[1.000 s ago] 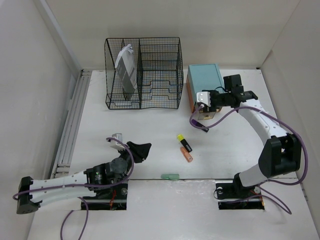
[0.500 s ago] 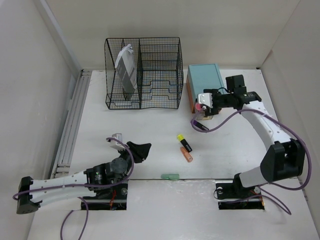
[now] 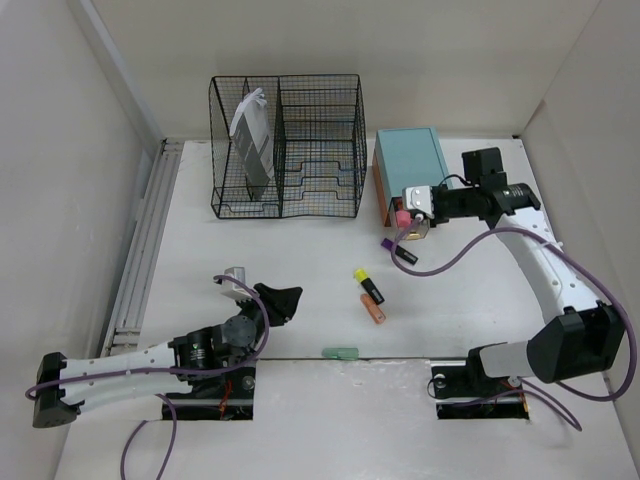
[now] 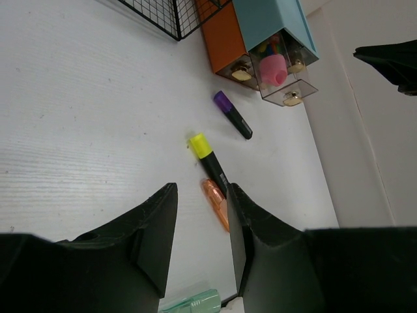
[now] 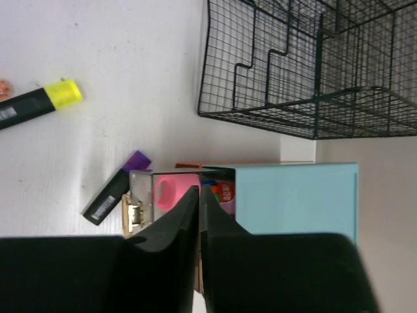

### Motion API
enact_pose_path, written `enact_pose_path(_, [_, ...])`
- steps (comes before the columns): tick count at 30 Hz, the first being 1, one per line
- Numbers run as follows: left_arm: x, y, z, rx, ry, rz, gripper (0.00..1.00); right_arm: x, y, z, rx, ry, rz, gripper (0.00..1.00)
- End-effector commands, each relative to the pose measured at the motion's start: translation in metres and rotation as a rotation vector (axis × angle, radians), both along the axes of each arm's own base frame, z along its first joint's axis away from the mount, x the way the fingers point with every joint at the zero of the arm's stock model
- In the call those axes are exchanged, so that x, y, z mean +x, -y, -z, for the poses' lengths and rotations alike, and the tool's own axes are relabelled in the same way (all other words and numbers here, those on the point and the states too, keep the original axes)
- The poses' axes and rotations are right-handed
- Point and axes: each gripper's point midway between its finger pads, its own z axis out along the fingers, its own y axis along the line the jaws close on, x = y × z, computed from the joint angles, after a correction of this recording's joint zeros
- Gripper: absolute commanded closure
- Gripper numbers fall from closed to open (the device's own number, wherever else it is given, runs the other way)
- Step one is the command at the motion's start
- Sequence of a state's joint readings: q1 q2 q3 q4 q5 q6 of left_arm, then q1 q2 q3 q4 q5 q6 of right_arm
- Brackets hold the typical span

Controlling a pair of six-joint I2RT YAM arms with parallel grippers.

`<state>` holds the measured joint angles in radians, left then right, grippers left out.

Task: Organize the desk

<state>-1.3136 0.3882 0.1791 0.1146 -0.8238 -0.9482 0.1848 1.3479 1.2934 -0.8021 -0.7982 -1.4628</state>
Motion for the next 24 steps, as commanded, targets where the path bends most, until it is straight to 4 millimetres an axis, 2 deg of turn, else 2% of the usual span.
enact_pose_path(1, [0.002,0.0,-0.011,-0.03,0.015,-0.018,0.67,-0.014,-0.007,-0.013,0.048,-0.034,-0.032,0.96])
enact_pose_path(3, [0.002,0.0,-0.011,-0.03,0.015,-0.018,0.67,-0.016,-0.007,-0.007,0.047,-0.074,-0.024,1.0])
enact_pose_path(7, [0.002,0.0,-0.011,-0.03,0.015,-0.018,0.67,-0.032,-0.005,0.008,0.017,-0.217,-0.011,1.0])
enact_pose_path(8, [0.002,0.0,-0.011,-0.03,0.015,-0.018,0.67,-0.031,-0.002,0.02,-0.011,-0.261,-0.007,1.0])
enact_pose_path(9, [0.002,0.002,-0.013,-0.04,0.016,-0.009,0.67,-0.043,0.003,0.037,-0.066,-0.333,-0.011,1.0])
enact_pose_path(13, [0.002,0.003,-0.011,-0.025,0.019,-0.007,0.67,-0.037,0.011,0.066,-0.138,-0.415,0.017,1.0])
enact_pose_path(15, [0.002,0.004,-0.011,-0.025,0.019,-0.007,0.67,-0.032,0.014,0.076,-0.141,-0.435,0.072,1.0])
enact_pose_path(16, [0.003,0.005,-0.015,-0.034,0.021,-0.007,0.67,-0.018,0.018,0.079,-0.155,-0.393,0.113,1.0])
enact_pose_path(19, [0.003,0.005,-0.015,-0.034,0.021,-0.007,0.67,-0.002,0.027,0.091,-0.19,-0.377,0.232,1.0])
enact_pose_path(20, [0.003,0.005,-0.015,-0.034,0.021,-0.007,0.67,0.01,0.025,0.086,-0.179,-0.331,0.256,1.0])
enact_pose_path(22, [0.002,0.004,-0.017,-0.043,0.024,-0.007,0.67,0.017,0.027,0.09,-0.166,-0.338,0.32,1.0])
enact_pose_path(23, [0.002,0.004,-0.017,-0.043,0.024,-0.007,0.67,0.03,0.028,0.086,-0.164,-0.287,0.355,1.0])
enact_pose_path(24, [0.002,0.004,-0.017,-0.043,0.024,-0.007,0.67,0.034,0.03,0.091,-0.171,-0.287,0.38,1.0])
